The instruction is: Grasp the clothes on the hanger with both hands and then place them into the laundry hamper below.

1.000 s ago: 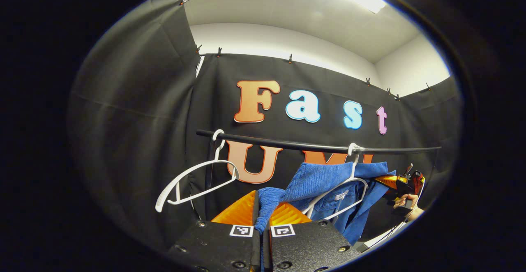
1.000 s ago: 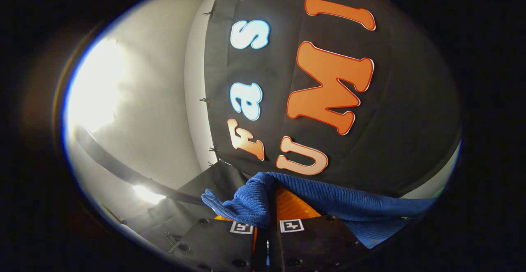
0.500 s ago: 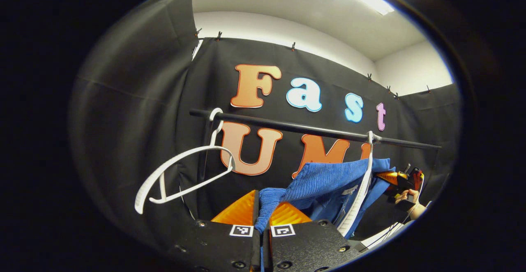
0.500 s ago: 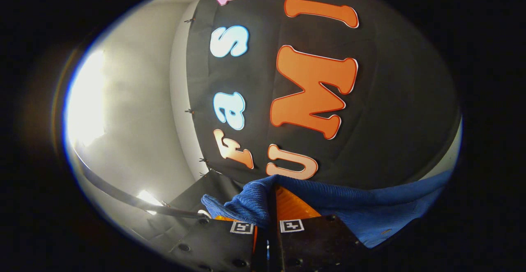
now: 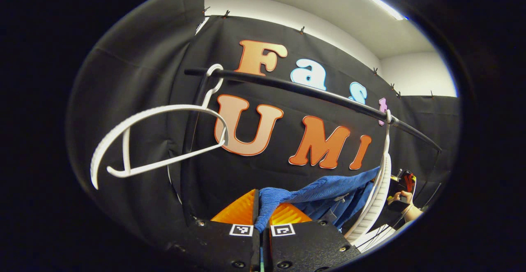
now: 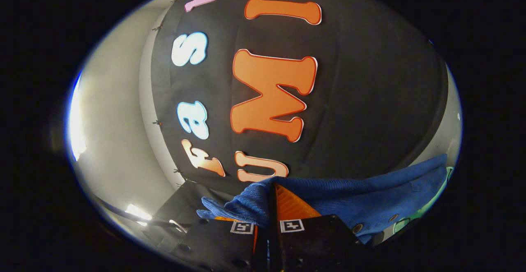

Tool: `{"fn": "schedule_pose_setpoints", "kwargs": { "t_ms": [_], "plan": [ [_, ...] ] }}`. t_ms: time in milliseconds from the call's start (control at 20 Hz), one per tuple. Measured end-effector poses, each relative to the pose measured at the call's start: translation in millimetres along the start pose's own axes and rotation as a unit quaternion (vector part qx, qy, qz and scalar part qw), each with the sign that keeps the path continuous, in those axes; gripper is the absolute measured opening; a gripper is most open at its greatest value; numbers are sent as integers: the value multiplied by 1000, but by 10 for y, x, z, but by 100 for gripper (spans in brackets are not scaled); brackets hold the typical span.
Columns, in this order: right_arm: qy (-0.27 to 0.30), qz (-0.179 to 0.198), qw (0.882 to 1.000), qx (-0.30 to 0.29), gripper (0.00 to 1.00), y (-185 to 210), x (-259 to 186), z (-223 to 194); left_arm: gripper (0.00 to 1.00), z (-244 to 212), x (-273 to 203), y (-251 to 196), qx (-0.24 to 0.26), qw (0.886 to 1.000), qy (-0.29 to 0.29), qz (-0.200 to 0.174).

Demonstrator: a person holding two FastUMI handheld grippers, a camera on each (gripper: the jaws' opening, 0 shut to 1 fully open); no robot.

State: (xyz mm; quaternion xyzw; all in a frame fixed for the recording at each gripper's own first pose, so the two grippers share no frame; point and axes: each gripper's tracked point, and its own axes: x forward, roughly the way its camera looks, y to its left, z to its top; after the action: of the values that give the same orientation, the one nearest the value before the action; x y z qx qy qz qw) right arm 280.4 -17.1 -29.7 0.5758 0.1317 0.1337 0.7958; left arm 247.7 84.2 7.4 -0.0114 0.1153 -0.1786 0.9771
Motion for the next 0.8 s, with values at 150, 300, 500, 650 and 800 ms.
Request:
{"fn": "schedule_pose_setpoints", "kwargs": {
  "t_ms": [150, 300, 500, 650, 800],
  "plan": [
    [1, -24, 999, -30, 10, -204, -4, -101, 2, -148, -57, 88, -3, 1000, 5, 4],
    [10, -43, 998, -37, 10, -362, -14, -199, 2, -306, -120, 139, -6, 1000, 11, 9],
    [22, -81, 995, -60, 10, -640, -174, -291, 2, -571, -241, 205, 14, 999, 26, 37],
    [28, -106, 990, -83, 10, -785, -331, -430, 2, -739, -309, 164, 31, 998, 32, 52],
    [33, -133, 984, -111, 10, -945, -574, -520, 2, -886, -348, 117, 41, 997, 33, 65]
  ]
}}
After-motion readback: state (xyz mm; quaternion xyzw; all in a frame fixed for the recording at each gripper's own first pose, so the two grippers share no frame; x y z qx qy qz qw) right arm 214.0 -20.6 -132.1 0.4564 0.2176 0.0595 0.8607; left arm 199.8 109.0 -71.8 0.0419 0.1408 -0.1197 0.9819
